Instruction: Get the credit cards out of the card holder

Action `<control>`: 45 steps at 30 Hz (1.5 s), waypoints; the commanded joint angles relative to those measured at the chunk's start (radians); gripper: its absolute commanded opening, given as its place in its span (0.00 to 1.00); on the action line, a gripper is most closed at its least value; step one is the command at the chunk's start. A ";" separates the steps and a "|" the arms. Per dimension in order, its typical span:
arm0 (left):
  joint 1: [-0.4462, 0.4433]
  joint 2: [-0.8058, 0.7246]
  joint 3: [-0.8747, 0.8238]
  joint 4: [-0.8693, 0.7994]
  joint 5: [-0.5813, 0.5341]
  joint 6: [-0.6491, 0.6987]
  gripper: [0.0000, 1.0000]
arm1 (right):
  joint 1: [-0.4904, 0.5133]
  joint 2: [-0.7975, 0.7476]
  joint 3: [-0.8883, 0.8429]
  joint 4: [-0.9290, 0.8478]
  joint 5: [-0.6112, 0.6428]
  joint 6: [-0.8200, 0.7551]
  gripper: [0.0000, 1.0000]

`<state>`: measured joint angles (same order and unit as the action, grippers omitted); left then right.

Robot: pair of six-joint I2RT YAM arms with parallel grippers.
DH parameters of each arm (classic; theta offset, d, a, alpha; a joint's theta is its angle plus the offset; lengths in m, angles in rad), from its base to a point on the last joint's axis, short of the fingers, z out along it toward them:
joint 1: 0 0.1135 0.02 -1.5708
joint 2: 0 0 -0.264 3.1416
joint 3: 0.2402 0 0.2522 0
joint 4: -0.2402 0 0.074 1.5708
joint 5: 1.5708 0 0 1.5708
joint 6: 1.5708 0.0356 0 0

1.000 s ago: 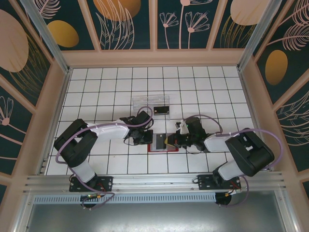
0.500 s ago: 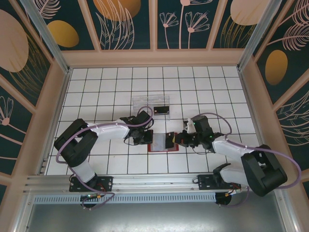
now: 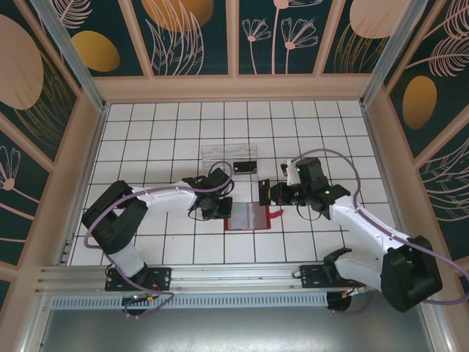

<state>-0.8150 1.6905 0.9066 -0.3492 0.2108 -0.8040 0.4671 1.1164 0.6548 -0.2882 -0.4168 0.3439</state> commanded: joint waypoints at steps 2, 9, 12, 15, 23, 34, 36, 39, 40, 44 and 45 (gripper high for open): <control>-0.005 -0.056 0.006 -0.048 -0.053 0.005 0.03 | -0.002 0.040 0.127 -0.106 0.073 -0.250 0.00; -0.004 -0.095 -0.030 -0.008 -0.082 -0.006 0.05 | 0.073 0.102 0.241 -0.181 0.160 -0.787 0.00; -0.004 -0.121 -0.042 0.003 -0.096 -0.011 0.05 | 0.123 0.190 0.335 -0.231 0.270 -0.922 0.00; -0.004 -0.148 -0.059 -0.001 -0.117 -0.011 0.06 | 0.146 0.301 0.432 -0.279 0.314 -1.020 0.00; 0.007 -0.195 -0.146 0.033 -0.118 -0.027 0.07 | 0.173 0.565 0.693 -0.486 0.391 -1.260 0.00; 0.022 -0.244 -0.213 0.064 -0.121 -0.047 0.07 | 0.182 0.726 0.908 -0.569 0.423 -1.399 0.00; 0.026 -0.254 -0.219 0.064 -0.123 -0.047 0.07 | 0.184 0.756 0.944 -0.587 0.417 -1.411 0.00; 0.033 -0.264 -0.232 0.065 -0.120 -0.046 0.07 | 0.192 0.791 0.990 -0.604 0.422 -1.432 0.00; 0.035 -0.268 -0.239 0.067 -0.120 -0.045 0.07 | 0.194 0.800 1.000 -0.603 0.424 -1.438 0.00; 0.044 -0.276 -0.258 0.081 -0.111 -0.049 0.07 | 0.196 0.835 1.043 -0.616 0.427 -1.460 0.00; 0.045 -0.278 -0.263 0.084 -0.108 -0.049 0.07 | 0.197 0.844 1.053 -0.621 0.427 -1.464 0.00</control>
<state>-0.7773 1.4311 0.6601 -0.2829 0.1028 -0.8417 0.6567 1.9373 1.6608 -0.8574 0.0002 -1.0805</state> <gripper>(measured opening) 0.071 0.052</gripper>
